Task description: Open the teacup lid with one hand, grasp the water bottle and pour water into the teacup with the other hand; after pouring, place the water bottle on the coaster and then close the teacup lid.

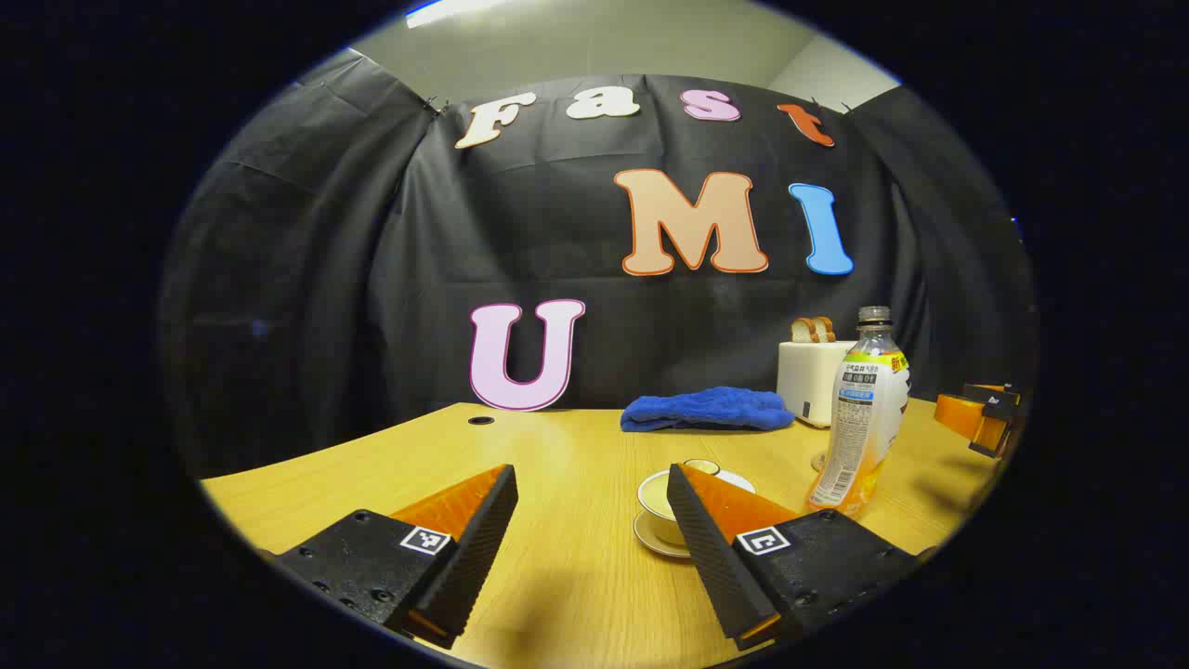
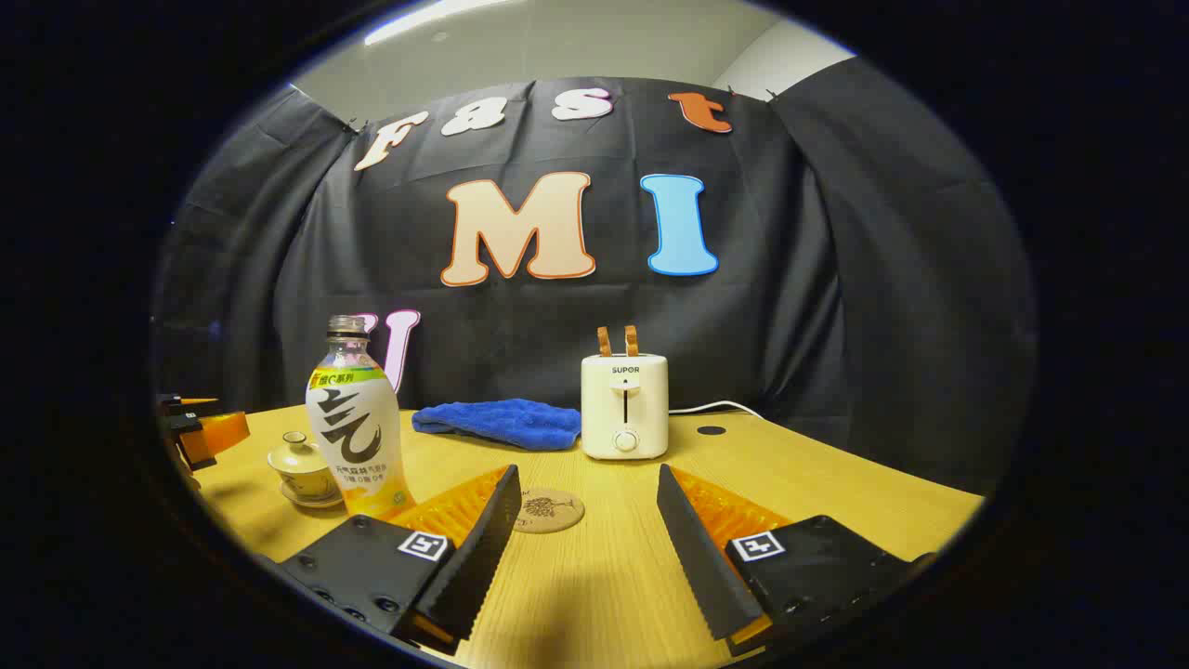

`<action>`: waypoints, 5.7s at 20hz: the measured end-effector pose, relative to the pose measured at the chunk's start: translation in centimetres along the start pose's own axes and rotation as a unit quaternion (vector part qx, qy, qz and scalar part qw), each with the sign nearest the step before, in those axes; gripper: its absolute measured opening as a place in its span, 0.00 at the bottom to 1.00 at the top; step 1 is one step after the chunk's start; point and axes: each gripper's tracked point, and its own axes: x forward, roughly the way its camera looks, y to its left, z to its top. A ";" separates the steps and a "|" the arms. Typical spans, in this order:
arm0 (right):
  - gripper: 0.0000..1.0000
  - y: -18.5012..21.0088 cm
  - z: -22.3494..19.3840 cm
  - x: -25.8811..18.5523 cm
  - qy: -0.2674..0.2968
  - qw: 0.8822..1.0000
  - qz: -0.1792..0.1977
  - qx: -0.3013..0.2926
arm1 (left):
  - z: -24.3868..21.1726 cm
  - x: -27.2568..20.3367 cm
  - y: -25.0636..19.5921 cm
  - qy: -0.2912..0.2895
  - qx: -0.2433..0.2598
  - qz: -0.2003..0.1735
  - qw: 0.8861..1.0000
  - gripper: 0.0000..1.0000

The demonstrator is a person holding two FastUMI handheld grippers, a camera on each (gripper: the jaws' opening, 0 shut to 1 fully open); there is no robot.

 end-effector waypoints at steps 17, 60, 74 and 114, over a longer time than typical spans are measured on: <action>0.92 0.3 0.0 -0.2 0.001 1.000 0.007 0.000 | -0.2 0.0 0.2 0.001 0.000 0.005 1.000 0.95; 0.94 0.5 0.2 -0.2 0.002 1.000 0.013 0.000 | -3.1 7.0 -8.2 0.088 0.029 -0.163 0.982 0.73; 0.92 0.5 0.2 -0.2 0.002 1.000 0.013 0.000 | -2.6 6.7 -8.0 0.067 0.018 -0.170 0.983 0.27; 0.92 15.8 -1.6 -1.3 0.049 0.976 0.214 0.001 | -0.4 2.6 6.2 -0.001 0.003 0.026 1.000 0.27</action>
